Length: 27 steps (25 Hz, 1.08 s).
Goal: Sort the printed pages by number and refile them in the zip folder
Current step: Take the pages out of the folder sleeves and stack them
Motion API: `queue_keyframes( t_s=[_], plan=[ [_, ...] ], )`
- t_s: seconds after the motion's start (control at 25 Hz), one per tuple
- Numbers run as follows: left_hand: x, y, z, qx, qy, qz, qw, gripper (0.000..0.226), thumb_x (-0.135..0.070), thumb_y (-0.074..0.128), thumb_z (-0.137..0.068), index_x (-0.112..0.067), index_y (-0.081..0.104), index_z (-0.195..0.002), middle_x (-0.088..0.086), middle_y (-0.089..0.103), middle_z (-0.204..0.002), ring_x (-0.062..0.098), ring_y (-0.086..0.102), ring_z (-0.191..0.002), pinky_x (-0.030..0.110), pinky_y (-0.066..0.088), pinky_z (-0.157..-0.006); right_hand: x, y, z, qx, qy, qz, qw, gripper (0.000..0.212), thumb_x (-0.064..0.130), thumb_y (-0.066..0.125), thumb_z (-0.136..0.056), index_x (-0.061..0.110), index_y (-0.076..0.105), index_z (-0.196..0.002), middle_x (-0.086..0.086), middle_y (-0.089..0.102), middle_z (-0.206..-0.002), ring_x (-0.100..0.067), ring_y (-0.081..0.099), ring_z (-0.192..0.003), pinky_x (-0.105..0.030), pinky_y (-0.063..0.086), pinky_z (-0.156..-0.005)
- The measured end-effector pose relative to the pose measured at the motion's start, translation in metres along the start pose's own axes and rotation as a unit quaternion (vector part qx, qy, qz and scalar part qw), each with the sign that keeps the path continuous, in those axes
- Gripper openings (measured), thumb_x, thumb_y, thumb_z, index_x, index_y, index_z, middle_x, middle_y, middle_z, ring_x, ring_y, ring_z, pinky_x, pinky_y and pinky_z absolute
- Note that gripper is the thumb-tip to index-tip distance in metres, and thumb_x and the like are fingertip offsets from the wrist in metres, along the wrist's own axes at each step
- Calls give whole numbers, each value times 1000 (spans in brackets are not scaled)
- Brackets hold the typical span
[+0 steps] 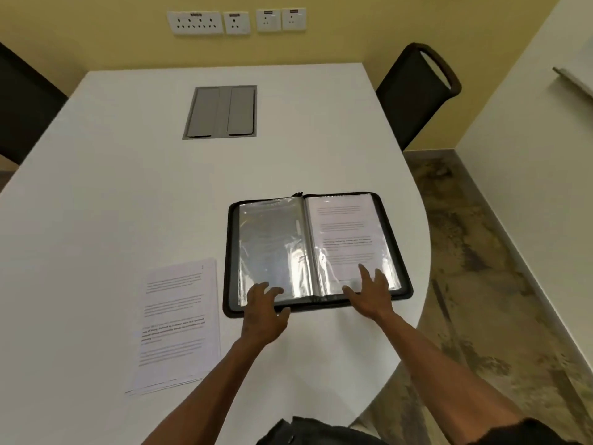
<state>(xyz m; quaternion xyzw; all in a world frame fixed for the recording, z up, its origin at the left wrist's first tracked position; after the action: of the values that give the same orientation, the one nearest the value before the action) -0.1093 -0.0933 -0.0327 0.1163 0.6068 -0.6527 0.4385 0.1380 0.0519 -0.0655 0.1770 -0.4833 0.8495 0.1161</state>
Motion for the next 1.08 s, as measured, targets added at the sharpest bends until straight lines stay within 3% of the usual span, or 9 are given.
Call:
queue_keyframes(
  t_s=[0.2,0.36,0.52,0.72,0.88,0.96,1.04,1.08],
  plan=[
    [-29,19,-23,27,4,-21,999,50,-28,70,-88,-16,56,-135,9,44,-146,22,30,-141,29,25,-114,-2,-3,-37,62,10,74,995,88,65,44,-95,33,-7,-159,-27,-15,-163,-40,-17,-151,-54,6,-122],
    [-34,24,-39,14,-6,-44,999,48,-29,70,-88,-17,57,-133,8,46,-144,23,33,-140,34,31,-112,-13,6,-48,86,1,98,992,85,66,39,-96,33,-7,-159,-28,-19,-161,-41,-21,-150,-56,0,-121],
    [-41,39,-51,10,-7,-58,998,47,-25,71,-85,-15,60,-130,7,52,-137,25,38,-135,25,30,-105,-23,21,-48,104,-31,127,986,83,65,37,-97,30,-6,-160,-28,-23,-160,-42,-24,-149,-57,-2,-122],
    [-60,65,-65,10,-5,-52,999,56,-29,72,-85,-16,54,-137,6,52,-139,25,39,-135,26,29,-106,-8,21,-47,85,-97,139,982,73,56,31,-102,24,3,-161,-11,-8,-168,-46,-23,-148,-56,-6,-120],
    [-76,92,-69,46,-4,-69,997,86,-37,76,-82,-24,31,-153,7,36,-155,24,29,-144,35,30,-114,12,23,-39,107,-175,106,973,71,35,34,-105,20,-9,-159,-3,6,-169,-44,-20,-149,-53,-5,-122],
    [-82,102,-69,56,-10,-99,993,103,-39,80,-77,-32,16,-158,11,24,-160,29,28,-145,40,34,-113,23,25,-30,143,-209,91,963,76,22,39,-103,19,-12,-158,-11,13,-167,-43,-15,-151,-49,-2,-123],
    [-83,102,-70,30,-18,-131,991,115,-31,80,-77,-44,-3,-155,13,19,-162,32,45,-134,40,48,-101,28,31,-27,184,-224,68,955,77,16,41,-100,22,-7,-160,-23,14,-164,-43,-4,-152,-47,6,-123],
    [-83,98,-71,4,-20,-122,992,120,-24,80,-77,-49,-10,-153,12,23,-160,30,57,-121,36,55,-87,29,33,-28,189,-228,48,954,77,17,41,-98,27,-4,-160,-24,14,-164,-43,1,-152,-47,10,-123]
  ],
)
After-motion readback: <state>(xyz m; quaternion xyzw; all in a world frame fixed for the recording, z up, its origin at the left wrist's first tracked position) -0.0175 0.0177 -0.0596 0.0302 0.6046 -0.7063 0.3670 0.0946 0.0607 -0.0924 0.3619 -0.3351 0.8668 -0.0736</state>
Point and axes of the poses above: each hand's wrist, its own z-axis away from the middle knuckle, its own y-axis out of the palm, x = y × z, the point moved 9 cm from there along -z, towards the middle knuckle
